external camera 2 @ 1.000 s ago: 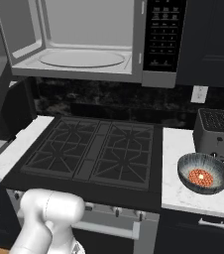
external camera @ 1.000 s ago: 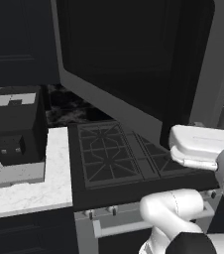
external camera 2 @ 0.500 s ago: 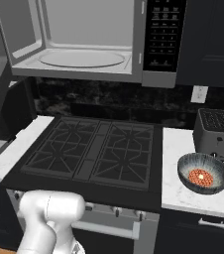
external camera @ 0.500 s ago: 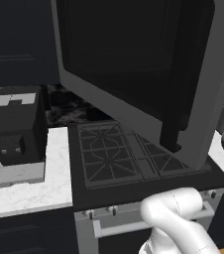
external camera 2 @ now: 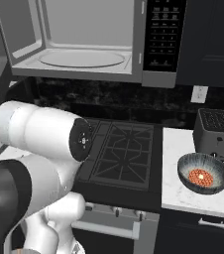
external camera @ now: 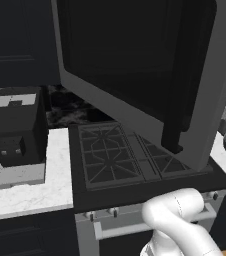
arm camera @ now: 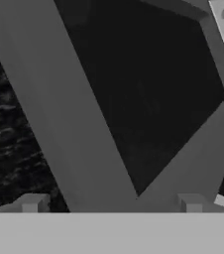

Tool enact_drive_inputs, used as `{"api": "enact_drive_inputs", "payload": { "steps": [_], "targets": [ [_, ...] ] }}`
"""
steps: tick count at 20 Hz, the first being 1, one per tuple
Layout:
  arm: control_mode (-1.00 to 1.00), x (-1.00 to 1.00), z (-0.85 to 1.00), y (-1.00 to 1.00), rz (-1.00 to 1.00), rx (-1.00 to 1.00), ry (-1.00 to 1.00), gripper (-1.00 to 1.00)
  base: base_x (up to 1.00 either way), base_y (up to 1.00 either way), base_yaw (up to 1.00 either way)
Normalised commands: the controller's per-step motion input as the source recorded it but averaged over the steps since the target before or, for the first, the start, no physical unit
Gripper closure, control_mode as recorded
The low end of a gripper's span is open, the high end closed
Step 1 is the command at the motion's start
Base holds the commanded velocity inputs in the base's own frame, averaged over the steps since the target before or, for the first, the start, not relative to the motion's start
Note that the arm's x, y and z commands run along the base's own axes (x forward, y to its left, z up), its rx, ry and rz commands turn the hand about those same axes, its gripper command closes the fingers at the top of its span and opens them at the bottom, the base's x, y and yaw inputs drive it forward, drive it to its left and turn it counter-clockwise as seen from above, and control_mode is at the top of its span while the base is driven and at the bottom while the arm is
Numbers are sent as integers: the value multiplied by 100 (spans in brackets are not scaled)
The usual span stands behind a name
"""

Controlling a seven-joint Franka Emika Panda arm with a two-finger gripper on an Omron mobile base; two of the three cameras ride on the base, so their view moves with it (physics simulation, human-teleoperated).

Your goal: Open the microwave, place the bowl with waffle inside the microwave, then close the microwave door and turn it on.

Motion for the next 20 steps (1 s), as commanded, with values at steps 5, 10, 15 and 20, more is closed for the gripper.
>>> {"api": "enact_drive_inputs", "payload": {
  "steps": [5, 10, 15, 20],
  "targets": [
    [-100, 93, -16, -14, 52, 24, -17, -100, 0, 0, 0],
    [-100, 64, -23, 35, 10, 4, -1, -100, 0, 0, 0],
    [-100, 38, 1, 45, -13, 0, 15, -100, 0, 0, 0],
    [-100, -28, 8, 52, -3, -2, 5, -100, 0, 0, 0]
  ]
}}
